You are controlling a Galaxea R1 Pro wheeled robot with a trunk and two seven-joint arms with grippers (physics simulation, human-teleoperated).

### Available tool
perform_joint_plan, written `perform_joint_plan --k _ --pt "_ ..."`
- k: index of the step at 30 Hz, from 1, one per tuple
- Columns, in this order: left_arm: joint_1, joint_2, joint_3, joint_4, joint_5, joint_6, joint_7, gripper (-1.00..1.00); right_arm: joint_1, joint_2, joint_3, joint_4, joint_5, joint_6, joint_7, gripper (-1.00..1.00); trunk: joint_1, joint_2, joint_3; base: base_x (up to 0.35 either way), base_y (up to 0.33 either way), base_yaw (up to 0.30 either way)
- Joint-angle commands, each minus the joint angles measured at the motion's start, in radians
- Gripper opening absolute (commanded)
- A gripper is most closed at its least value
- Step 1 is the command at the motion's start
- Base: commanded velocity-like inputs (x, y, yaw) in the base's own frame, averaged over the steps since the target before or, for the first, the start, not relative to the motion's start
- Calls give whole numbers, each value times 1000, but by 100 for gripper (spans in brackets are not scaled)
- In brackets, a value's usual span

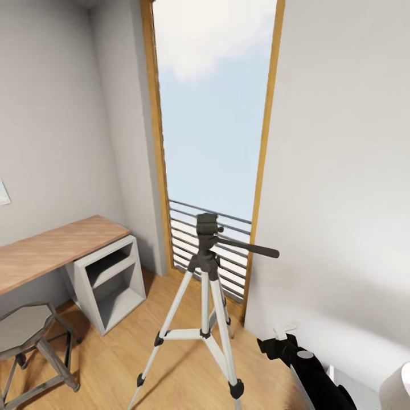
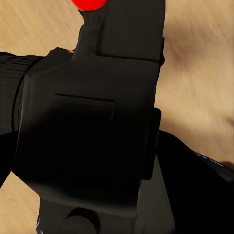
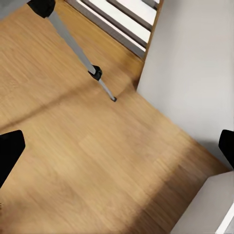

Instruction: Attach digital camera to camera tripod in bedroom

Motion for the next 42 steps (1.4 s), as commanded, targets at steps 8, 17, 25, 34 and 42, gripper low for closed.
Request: perform_joint_plan --k 8,17,25,34,42 --pt "-1 1 -9 0 7 -3 2 -100 0 3 10 -14 17 17 18 100 0 -1 -2 -85 136 0" --pt "0 -1 -9 -1 7 -3 2 -100 1 3 -3 -44 11 37 51 100 0 -1 -2 -39 0 0" --pt "0 -3 -8 -1 7 -3 2 -100 1 3 -6 -13 10 -7 6 100 0 -1 -2 -226 52 0" --pt "0 -1 -8 -1 7 -3 2 -100 1 2 -3 -35 9 -22 0 100 0 -1 -2 -42 14 0" --pt "0 -2 -9 -1 6 -3 2 -100 1 2 6 -44 10 -22 1 100 0 -1 -2 -4 1 0"
